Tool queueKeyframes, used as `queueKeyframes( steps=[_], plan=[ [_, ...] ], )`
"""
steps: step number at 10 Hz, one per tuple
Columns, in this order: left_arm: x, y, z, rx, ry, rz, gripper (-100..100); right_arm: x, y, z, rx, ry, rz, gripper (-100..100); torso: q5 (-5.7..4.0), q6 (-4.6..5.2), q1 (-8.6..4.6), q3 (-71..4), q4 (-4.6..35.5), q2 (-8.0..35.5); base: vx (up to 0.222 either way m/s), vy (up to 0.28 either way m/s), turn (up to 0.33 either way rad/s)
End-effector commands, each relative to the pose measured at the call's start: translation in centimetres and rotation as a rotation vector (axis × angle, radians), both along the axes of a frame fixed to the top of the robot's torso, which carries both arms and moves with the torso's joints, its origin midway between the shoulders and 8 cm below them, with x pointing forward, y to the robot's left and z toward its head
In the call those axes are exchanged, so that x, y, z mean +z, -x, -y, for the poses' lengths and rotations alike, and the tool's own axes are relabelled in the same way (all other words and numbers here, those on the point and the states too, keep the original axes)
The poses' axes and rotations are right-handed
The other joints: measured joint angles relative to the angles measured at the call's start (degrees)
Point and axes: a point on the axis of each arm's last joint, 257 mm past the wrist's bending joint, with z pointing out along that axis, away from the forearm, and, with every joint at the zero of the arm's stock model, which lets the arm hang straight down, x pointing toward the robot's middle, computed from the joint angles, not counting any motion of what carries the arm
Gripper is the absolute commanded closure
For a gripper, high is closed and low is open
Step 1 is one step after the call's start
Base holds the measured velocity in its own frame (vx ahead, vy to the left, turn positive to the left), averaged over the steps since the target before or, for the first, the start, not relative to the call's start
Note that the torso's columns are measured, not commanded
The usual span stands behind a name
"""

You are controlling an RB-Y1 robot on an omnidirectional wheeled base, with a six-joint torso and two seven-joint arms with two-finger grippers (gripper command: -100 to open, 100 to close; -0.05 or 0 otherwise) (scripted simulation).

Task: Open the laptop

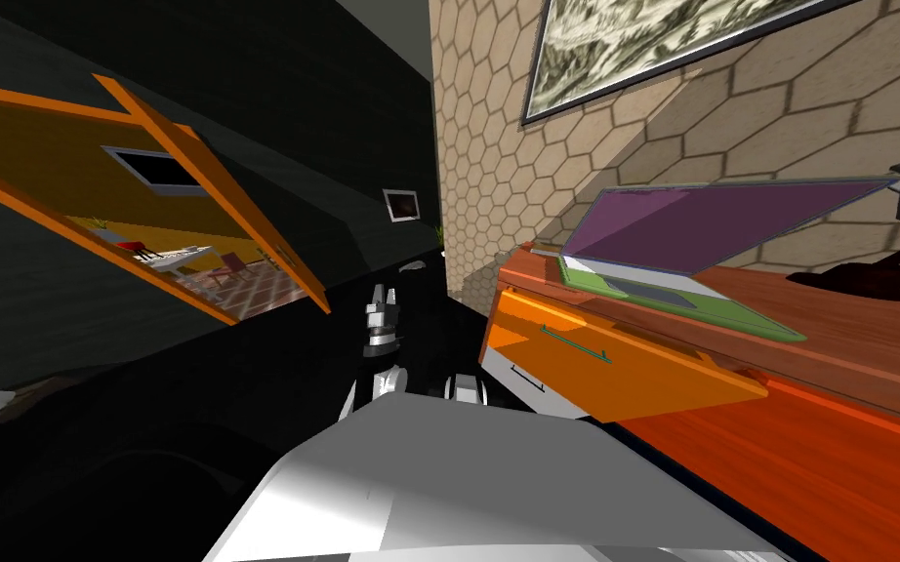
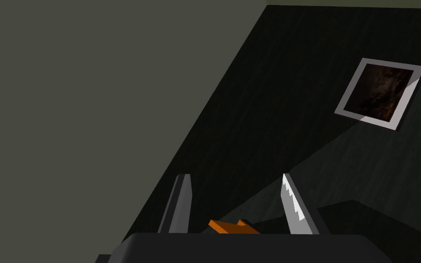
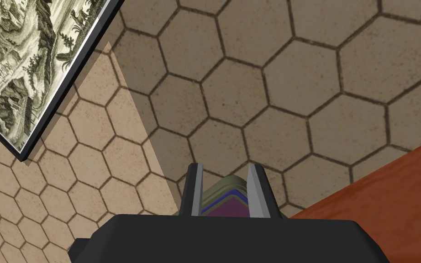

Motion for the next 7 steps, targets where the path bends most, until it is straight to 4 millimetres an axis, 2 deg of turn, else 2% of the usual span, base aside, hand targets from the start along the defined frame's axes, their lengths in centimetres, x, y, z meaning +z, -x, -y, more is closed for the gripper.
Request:
queueKeyframes(
  steps=[1,2,4,5,6,7],
  plan=[
    [0.0,0.0,0.0,0.000,0.000,0.000,0,-0.9,0.5,0.8,-0.031,0.056,0.005,100,-0.03,0.04,0.12,0.0,0.0,0.0,0.008,0.081,-0.075],
    [0.0,0.0,0.0,0.000,0.000,0.000,0,-1.5,1.0,1.2,-0.047,0.093,0.016,100,0.06,-0.08,0.15,0.0,0.0,0.0,0.010,0.077,-0.102],
    [0.0,0.0,0.0,0.000,0.000,0.000,0,-0.6,1.0,0.8,-0.042,0.103,0.027,100,0.12,-0.08,0.27,0.0,0.0,0.0,0.004,0.050,-0.057],
    [0.0,0.0,0.0,0.000,0.000,0.000,0,-5.0,-0.1,1.8,-0.018,-0.070,0.025,100,0.28,-0.18,0.34,0.0,0.1,0.0,-0.090,-0.133,0.051],
    [0.0,0.0,0.0,0.000,0.000,0.000,0,-5.7,-0.4,1.7,-0.001,-0.141,0.065,100,0.05,-0.35,-0.04,0.0,-0.1,0.1,-0.143,-0.228,0.130],
    [0.0,0.0,0.0,0.000,0.000,0.000,0,-7.1,-0.6,1.7,0.021,-0.220,0.093,100,-0.39,-0.12,-0.60,-0.1,-0.2,-0.1,-0.106,-0.145,0.074]
  ],
)
